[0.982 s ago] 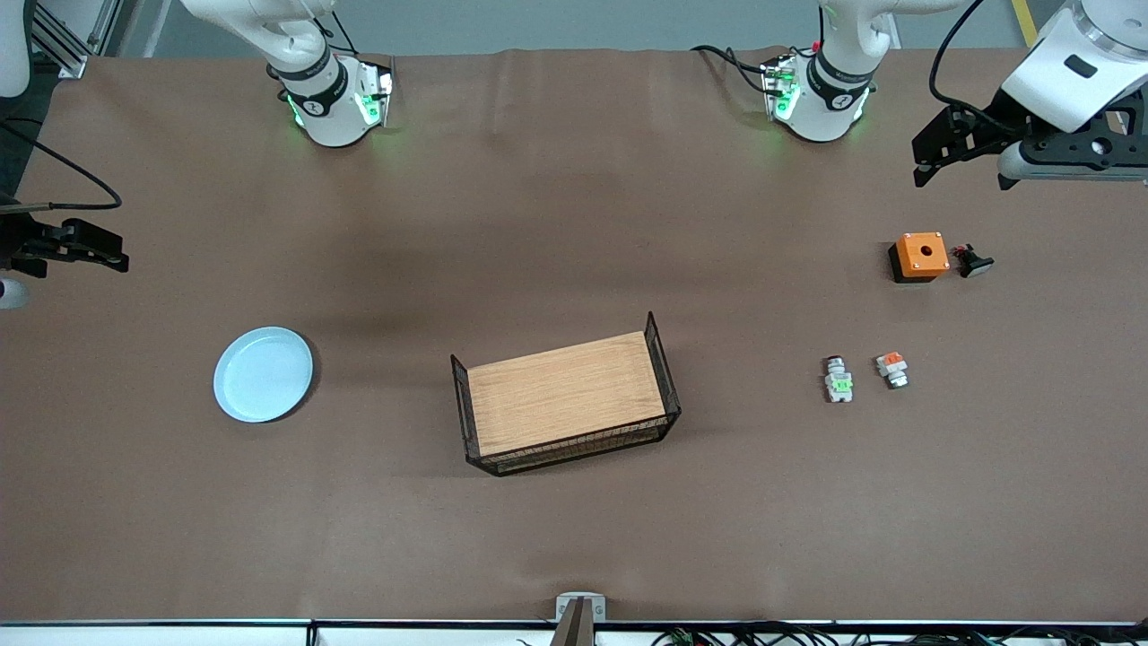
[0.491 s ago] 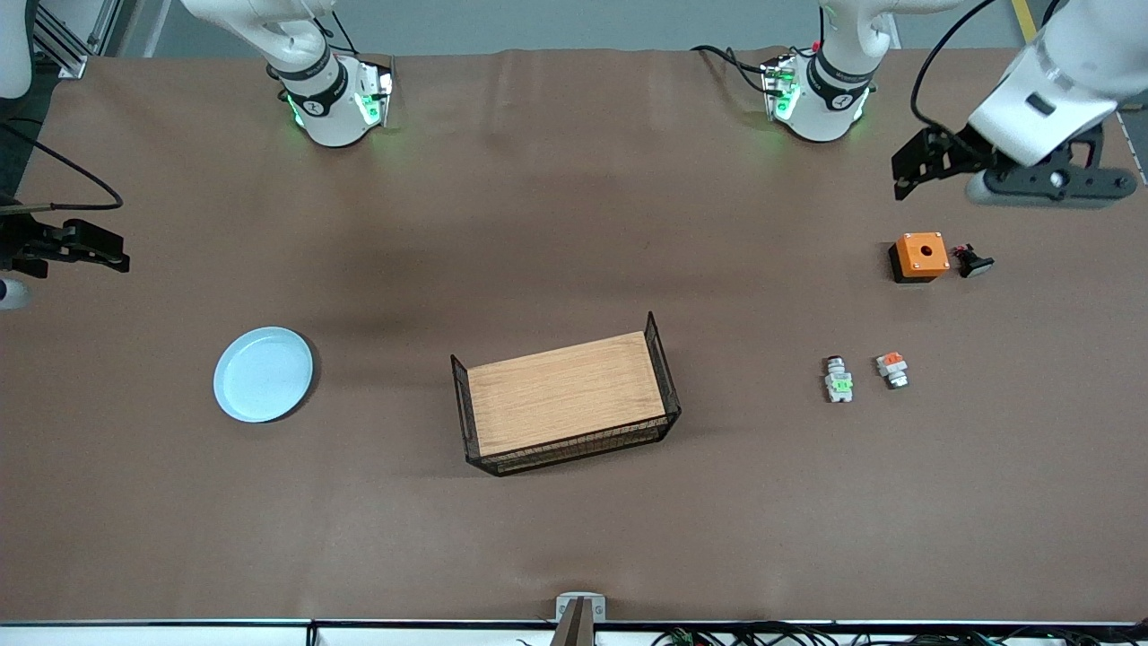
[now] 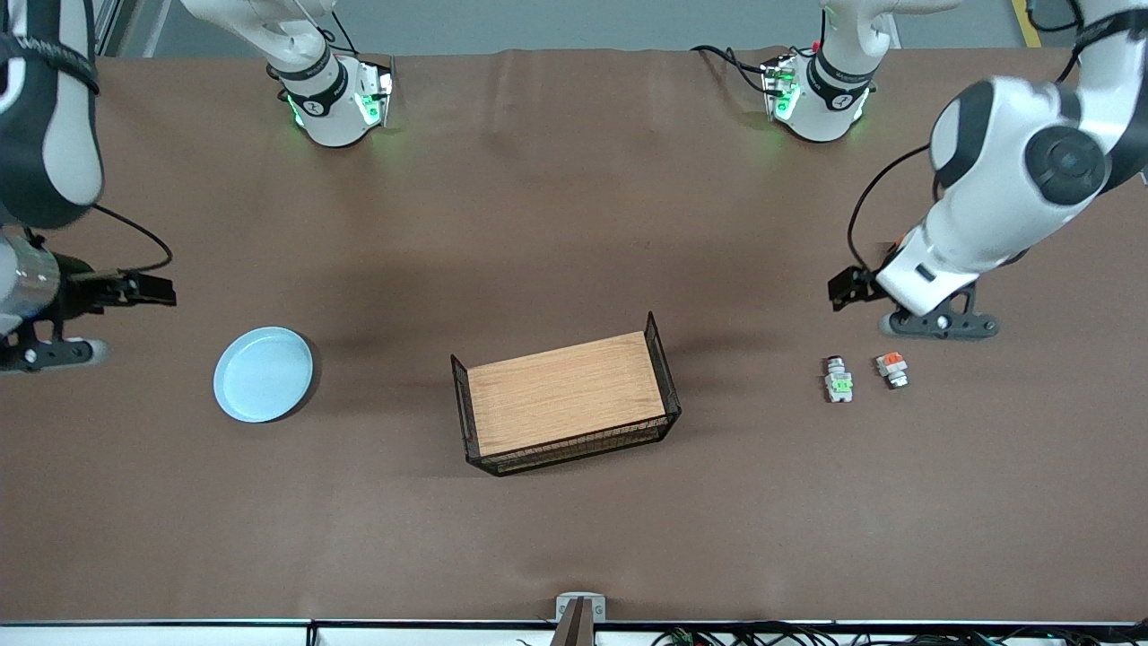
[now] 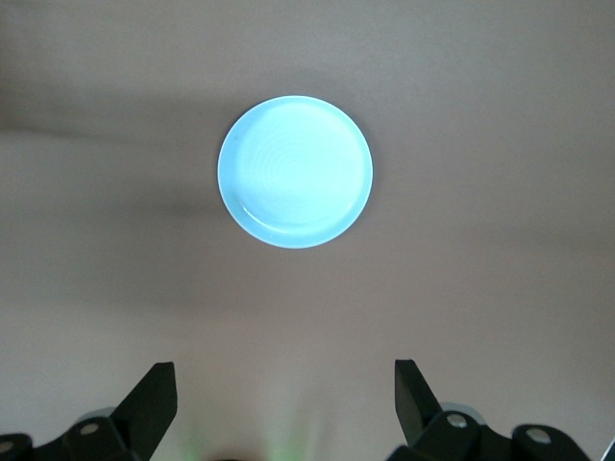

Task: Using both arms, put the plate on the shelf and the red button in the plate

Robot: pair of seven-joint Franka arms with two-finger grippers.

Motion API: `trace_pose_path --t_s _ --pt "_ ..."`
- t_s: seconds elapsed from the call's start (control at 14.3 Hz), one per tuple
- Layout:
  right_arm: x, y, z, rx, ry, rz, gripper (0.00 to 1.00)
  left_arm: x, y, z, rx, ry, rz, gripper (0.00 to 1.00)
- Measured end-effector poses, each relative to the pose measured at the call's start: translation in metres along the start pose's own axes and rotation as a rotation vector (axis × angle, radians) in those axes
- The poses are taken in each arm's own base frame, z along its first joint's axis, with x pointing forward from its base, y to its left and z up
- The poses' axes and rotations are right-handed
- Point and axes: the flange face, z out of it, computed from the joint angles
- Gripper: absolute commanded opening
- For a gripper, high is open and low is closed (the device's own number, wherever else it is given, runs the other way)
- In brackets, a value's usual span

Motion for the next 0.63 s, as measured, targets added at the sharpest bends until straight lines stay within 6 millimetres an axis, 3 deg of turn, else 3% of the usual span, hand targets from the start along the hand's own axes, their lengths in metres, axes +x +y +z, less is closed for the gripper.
trace_pose_path --t_s 0.35,0.63 --pt "0.038 0.009 0.062 0.059 -0.027 -0.082 1.00 0.021 -0.032 0.074 -0.021 0.011 -0.039 1.00" --pt "0.064 0.045 0.121 0.145 0.016 -0.183 1.00 0.024 -0.053 0.136 -0.036 0.057 -0.037 1.00"
